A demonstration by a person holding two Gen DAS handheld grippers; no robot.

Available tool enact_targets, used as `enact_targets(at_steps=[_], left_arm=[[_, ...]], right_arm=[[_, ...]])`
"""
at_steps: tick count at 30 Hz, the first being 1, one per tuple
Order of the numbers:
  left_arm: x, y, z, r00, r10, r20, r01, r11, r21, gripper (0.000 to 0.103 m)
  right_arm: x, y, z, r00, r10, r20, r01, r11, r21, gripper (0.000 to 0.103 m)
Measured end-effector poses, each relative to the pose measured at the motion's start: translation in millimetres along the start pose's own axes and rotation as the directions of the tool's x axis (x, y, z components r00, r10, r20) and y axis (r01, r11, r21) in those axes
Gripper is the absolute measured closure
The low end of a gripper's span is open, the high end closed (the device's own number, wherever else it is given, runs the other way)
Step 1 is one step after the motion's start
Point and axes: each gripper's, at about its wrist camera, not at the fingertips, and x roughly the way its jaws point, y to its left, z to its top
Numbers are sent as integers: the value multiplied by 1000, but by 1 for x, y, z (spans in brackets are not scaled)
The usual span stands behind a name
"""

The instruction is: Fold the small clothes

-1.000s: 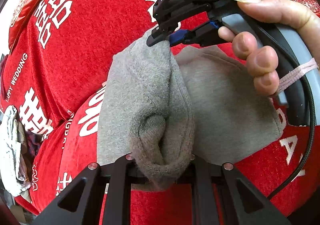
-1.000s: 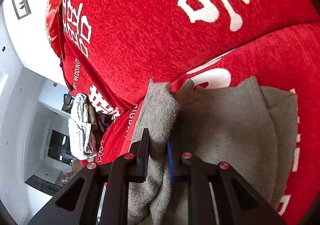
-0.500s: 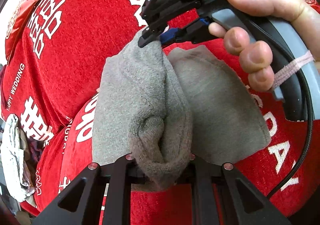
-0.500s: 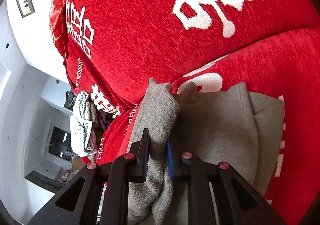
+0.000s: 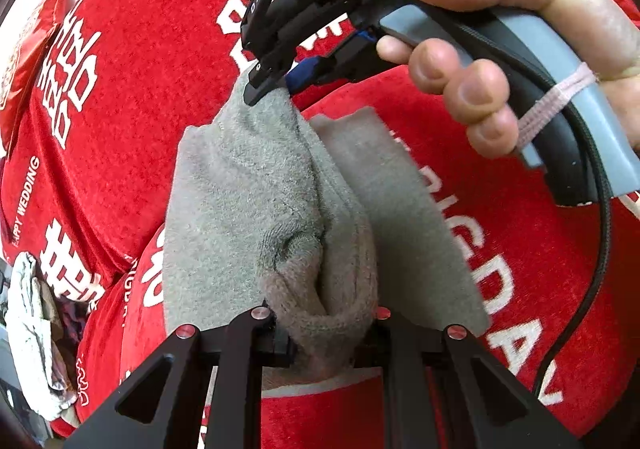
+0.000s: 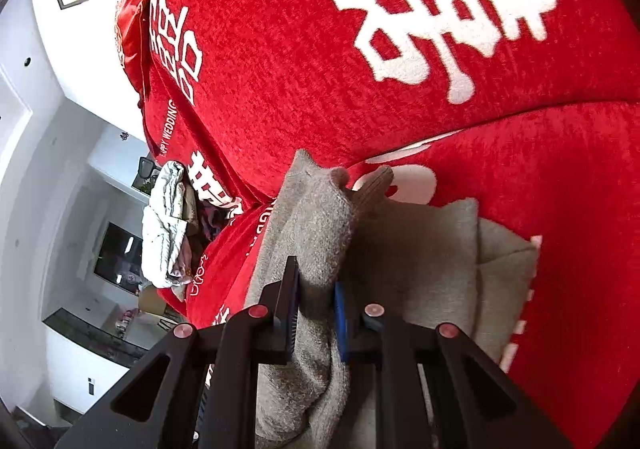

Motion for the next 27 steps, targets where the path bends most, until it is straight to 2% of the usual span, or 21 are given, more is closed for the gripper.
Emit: enact_targets(at_steps=[3, 9, 13, 14, 15, 16, 18, 19, 20, 21, 23, 25, 26, 27], left_arm=[[2, -6, 3, 1000, -8, -7, 8, 1000, 7, 85], [-6, -23, 14, 999, -34, 24, 33, 999, 37, 85], [7, -32, 12, 998, -61, 0, 61, 996, 59, 85], [11, -34, 11, 998, -60, -4, 60, 996, 64, 81], [12, -34, 9, 998, -59, -1, 59, 996, 70, 72], [11, -33, 7, 998, -58, 7, 58, 996, 72, 68], [7, -29, 4, 998, -60, 18, 59, 996, 74, 42], [2, -25, 1, 997, -67, 31, 65, 996, 68, 37], [-1, -20, -1, 995, -91, 35, 89, 994, 61, 25], [-8, -12, -6, 987, -154, 33, 152, 987, 52, 11], [-23, -3, -16, 971, -233, 51, 231, 972, 40, 9], [-45, 14, -31, 933, -352, 80, 350, 936, 33, 9], [-53, 19, -35, 919, -382, 93, 382, 924, 25, 9], [-61, 30, -39, 904, -410, 116, 412, 911, 7, 9]], right_arm=[[-3, -10, -1, 1000, -10, 0, 10, 1000, 19, 87], [-19, -26, -3, 999, 4, 53, -7, 999, 54, 87], [-11, -43, -7, 996, -82, 19, 80, 993, 86, 87], [-9, -46, -8, 994, -105, 14, 103, 991, 87, 87], [-7, -47, -10, 991, -130, 10, 129, 988, 84, 87], [-6, -48, -11, 989, -148, 11, 146, 985, 87, 86], [-8, -50, -13, 984, -177, 23, 174, 979, 104, 85], [-12, -50, -12, 977, -211, 29, 207, 972, 110, 84], [-16, -50, -12, 971, -237, 37, 232, 966, 116, 82], [-24, -49, -12, 962, -267, 54, 258, 957, 136, 82], [-41, -40, -11, 951, -295, 95, 280, 949, 148, 82], [-55, -15, -15, 956, -253, 147, 242, 966, 87, 80], [-57, -5, -18, 962, -224, 153, 217, 974, 61, 78], [-55, 7, -21, 972, -181, 148, 178, 983, 34, 65]])
